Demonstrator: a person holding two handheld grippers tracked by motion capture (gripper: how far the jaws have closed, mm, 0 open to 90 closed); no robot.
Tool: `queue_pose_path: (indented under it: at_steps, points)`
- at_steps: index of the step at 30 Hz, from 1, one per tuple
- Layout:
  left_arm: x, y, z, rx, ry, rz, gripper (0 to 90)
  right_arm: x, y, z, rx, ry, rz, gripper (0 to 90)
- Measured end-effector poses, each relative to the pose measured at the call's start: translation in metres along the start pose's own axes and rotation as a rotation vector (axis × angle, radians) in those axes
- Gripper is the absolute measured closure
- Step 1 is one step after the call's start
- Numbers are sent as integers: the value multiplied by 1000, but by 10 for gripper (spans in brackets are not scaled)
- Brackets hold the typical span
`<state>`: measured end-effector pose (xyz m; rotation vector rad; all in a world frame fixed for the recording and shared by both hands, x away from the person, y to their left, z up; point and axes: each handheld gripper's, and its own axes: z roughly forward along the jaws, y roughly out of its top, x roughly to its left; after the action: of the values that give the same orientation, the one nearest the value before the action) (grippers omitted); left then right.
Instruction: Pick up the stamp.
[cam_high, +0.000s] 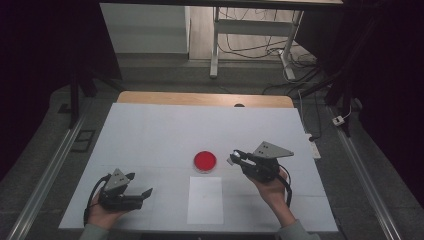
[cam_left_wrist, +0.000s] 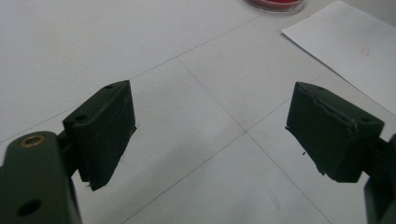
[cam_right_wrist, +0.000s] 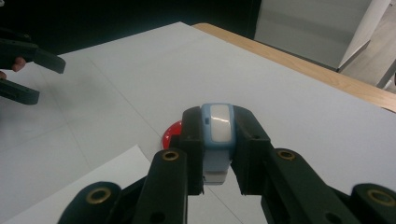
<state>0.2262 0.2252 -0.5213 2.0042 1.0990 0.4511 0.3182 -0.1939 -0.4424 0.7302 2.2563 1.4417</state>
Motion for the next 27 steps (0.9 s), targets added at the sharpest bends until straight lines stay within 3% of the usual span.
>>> queue_pose_path:
  at_steps: [27]
  points:
    - [-2, 1, 1, 1, -3, 2, 159, 19, 7, 11, -11, 54, -11, 753]
